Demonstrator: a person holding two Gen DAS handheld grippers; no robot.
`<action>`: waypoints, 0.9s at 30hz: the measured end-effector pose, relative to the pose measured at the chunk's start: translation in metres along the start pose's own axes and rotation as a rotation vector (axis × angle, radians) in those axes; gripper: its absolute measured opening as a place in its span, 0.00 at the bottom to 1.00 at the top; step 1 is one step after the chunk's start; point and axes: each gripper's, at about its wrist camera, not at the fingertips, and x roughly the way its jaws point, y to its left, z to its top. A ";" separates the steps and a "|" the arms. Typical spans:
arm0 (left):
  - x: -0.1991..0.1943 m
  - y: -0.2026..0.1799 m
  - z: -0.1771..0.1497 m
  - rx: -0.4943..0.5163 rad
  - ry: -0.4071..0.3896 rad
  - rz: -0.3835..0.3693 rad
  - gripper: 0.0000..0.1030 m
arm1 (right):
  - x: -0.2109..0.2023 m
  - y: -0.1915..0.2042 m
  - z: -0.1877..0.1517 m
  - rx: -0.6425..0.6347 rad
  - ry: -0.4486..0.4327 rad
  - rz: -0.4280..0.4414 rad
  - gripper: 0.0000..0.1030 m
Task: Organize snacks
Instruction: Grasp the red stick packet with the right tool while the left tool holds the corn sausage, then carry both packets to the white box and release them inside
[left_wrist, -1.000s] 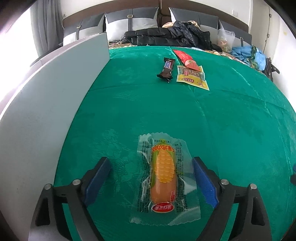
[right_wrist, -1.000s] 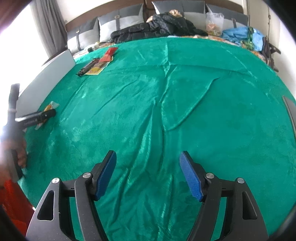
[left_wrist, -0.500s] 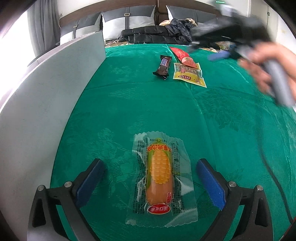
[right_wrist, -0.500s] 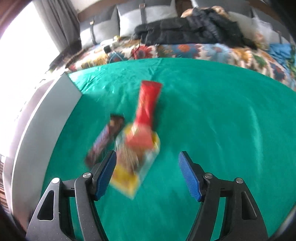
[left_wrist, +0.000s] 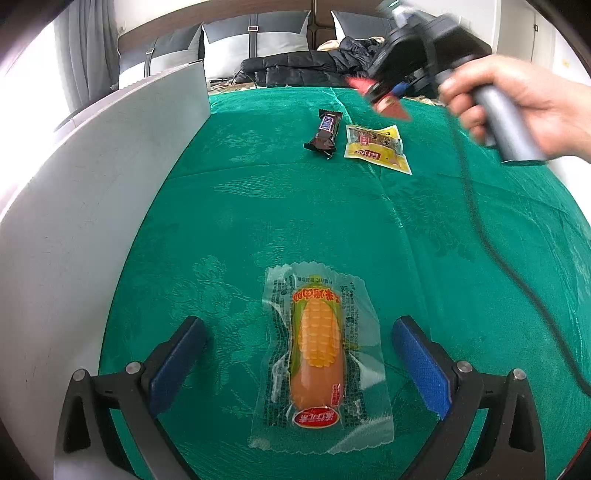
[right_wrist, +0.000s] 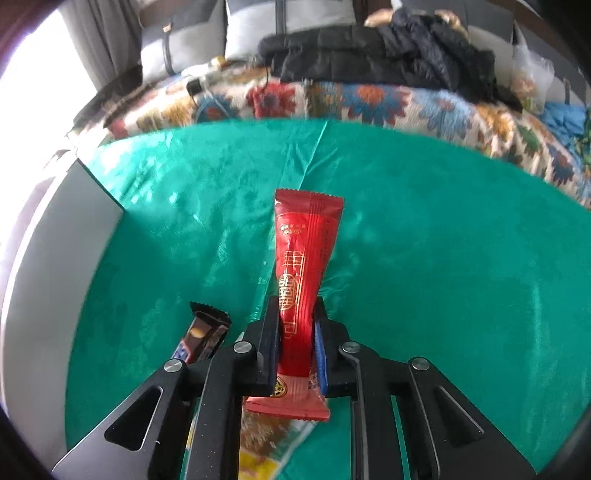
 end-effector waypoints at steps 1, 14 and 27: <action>0.000 0.000 0.000 0.000 0.000 0.000 0.97 | -0.009 -0.003 0.000 0.005 -0.014 0.011 0.16; 0.002 -0.001 0.000 0.005 0.006 0.002 1.00 | -0.115 -0.034 -0.170 -0.088 0.119 0.022 0.16; -0.021 0.013 -0.007 0.015 0.102 -0.076 0.98 | -0.158 -0.027 -0.303 -0.049 0.038 -0.051 0.37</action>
